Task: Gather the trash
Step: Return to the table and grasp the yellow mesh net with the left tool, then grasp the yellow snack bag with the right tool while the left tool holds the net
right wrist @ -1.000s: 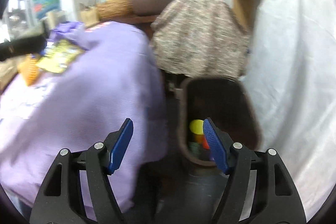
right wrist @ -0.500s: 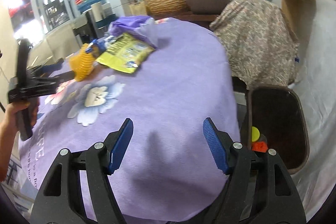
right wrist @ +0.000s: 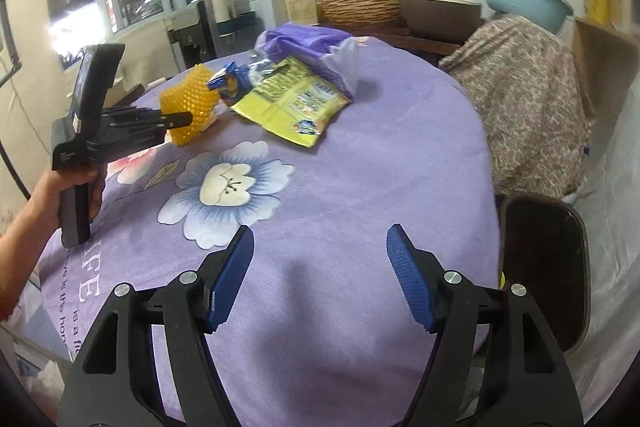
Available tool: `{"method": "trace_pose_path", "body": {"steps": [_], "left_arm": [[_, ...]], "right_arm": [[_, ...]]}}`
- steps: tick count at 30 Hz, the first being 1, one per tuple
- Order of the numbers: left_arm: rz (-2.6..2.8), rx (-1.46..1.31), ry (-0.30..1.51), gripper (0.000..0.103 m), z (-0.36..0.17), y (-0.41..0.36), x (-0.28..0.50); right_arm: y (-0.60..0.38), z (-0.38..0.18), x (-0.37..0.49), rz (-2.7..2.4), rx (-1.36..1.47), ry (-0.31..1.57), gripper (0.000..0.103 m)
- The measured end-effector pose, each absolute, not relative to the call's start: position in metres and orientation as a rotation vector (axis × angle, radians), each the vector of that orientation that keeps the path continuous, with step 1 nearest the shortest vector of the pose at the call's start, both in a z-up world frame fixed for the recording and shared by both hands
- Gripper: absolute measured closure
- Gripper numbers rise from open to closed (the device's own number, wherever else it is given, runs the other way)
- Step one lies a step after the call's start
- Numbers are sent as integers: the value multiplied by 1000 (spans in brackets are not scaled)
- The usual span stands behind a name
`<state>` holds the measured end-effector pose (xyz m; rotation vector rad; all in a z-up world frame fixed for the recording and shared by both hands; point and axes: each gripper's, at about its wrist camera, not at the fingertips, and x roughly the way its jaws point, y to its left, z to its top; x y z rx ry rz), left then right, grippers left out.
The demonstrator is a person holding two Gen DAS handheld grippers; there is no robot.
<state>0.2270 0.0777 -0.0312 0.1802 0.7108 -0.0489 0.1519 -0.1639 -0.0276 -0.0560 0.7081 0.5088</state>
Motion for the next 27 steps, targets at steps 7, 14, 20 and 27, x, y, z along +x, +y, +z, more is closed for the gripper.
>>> {"method": "trace_pose_path", "body": {"steps": [7, 14, 20, 27], "left_arm": [[-85, 77, 694, 86, -17, 91, 198], [-129, 5, 664, 86, -4, 93, 172], [-161, -23, 676, 86, -8, 92, 160], [-185, -23, 706, 86, -18, 89, 158]], "right_arm": [[-102, -18, 171, 592, -198, 690, 34], [-46, -27, 207, 553, -370, 678, 35], [-26, -37, 234, 478, -503, 659, 50], [-7, -48, 240, 408, -687, 593, 55]]}}
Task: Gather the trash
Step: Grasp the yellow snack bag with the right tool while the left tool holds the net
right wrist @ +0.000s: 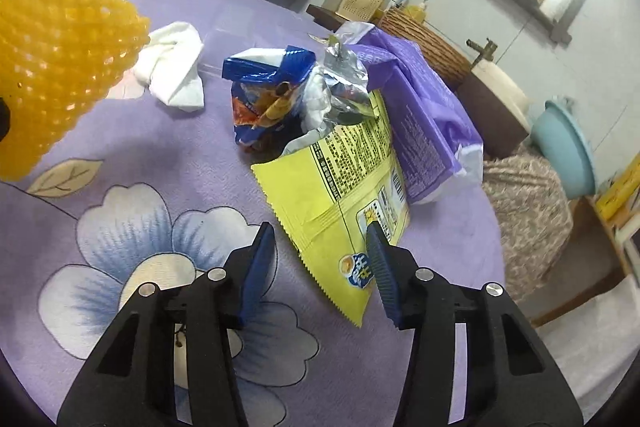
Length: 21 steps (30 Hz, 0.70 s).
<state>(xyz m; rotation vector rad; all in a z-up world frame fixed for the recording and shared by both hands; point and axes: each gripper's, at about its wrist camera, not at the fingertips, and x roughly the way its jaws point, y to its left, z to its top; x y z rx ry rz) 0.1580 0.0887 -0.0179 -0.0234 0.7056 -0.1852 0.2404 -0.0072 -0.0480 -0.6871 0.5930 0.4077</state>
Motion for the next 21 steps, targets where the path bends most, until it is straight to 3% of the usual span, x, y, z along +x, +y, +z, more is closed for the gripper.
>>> {"method": "trace_pose_path", "body": {"steps": [3, 8, 9, 14, 21], "left_arm": [[-192, -33, 715, 86, -20, 88, 157], [-186, -23, 705, 86, -16, 85, 157], [-184, -19, 703, 86, -16, 84, 157], [-194, -13, 704, 86, -17, 82, 157], [-219, 4, 700, 86, -16, 68, 156]], "right_arm": [[-1, -50, 242, 392, -749, 576, 56], [-4, -54, 245, 357, -782, 562, 92], [-6, -52, 245, 363, -767, 563, 95], [-16, -44, 231, 371, -752, 520, 101], [-50, -29, 196, 410, -670, 493, 101]]}}
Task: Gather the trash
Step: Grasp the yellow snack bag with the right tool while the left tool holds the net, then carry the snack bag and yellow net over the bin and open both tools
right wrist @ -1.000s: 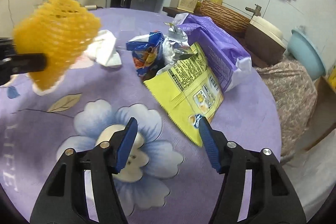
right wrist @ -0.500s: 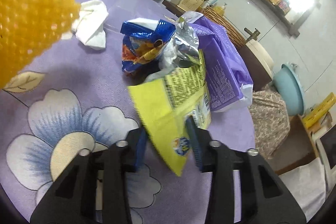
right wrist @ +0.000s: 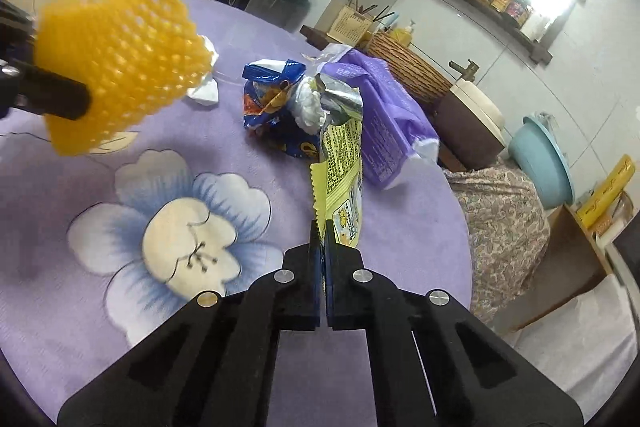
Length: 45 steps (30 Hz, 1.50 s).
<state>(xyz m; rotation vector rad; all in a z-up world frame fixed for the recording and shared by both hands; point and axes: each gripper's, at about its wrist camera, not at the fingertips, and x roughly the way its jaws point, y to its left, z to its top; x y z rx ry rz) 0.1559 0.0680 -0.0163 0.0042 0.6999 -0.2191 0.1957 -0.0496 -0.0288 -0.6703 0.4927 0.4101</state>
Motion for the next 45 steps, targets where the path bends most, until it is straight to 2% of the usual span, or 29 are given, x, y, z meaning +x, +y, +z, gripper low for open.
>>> {"method": "trace_pose_path", "body": {"steps": [14, 28, 34, 45], "left_arm": [[-346, 65, 694, 86, -11, 3, 154], [-537, 126, 677, 86, -7, -99, 186], [-607, 158, 657, 86, -4, -150, 202], [-678, 196, 716, 86, -18, -217, 231]], "right_arm": [[-150, -1, 148, 556, -265, 559, 101], [-266, -7, 143, 271, -63, 539, 101], [-319, -32, 159, 116, -23, 600, 101], [-381, -124, 220, -52, 40, 817, 101]]}}
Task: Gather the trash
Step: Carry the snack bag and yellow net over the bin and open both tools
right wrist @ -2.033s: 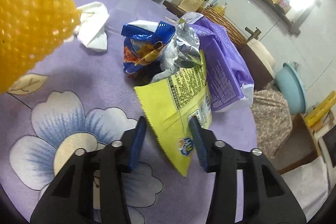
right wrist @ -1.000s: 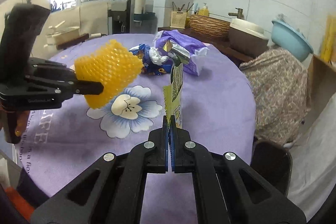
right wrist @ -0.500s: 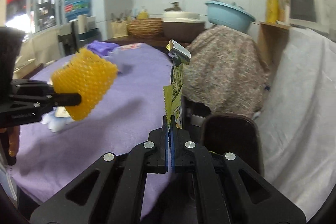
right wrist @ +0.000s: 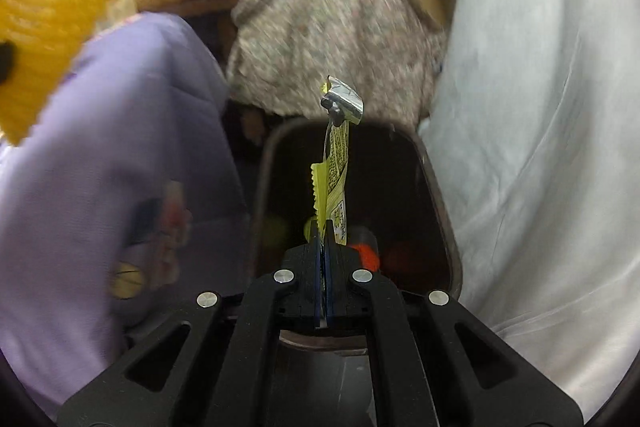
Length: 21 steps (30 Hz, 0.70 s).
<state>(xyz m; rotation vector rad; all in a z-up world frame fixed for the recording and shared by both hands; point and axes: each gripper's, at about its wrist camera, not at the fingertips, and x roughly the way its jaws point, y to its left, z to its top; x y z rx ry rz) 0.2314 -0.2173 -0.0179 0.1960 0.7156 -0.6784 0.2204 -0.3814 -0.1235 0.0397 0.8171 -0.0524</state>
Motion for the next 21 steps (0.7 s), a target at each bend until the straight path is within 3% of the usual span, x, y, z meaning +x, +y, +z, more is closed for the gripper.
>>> {"method": "trace_pose_path", "body": {"steps": [14, 21], "left_arm": [[-705, 271, 782, 86, -40, -276, 252], [-706, 297, 810, 86, -49, -293, 260]], "right_arm": [[-410, -214, 294, -110, 70, 1082, 101], [-414, -226, 300, -141, 64, 1120, 99]]}}
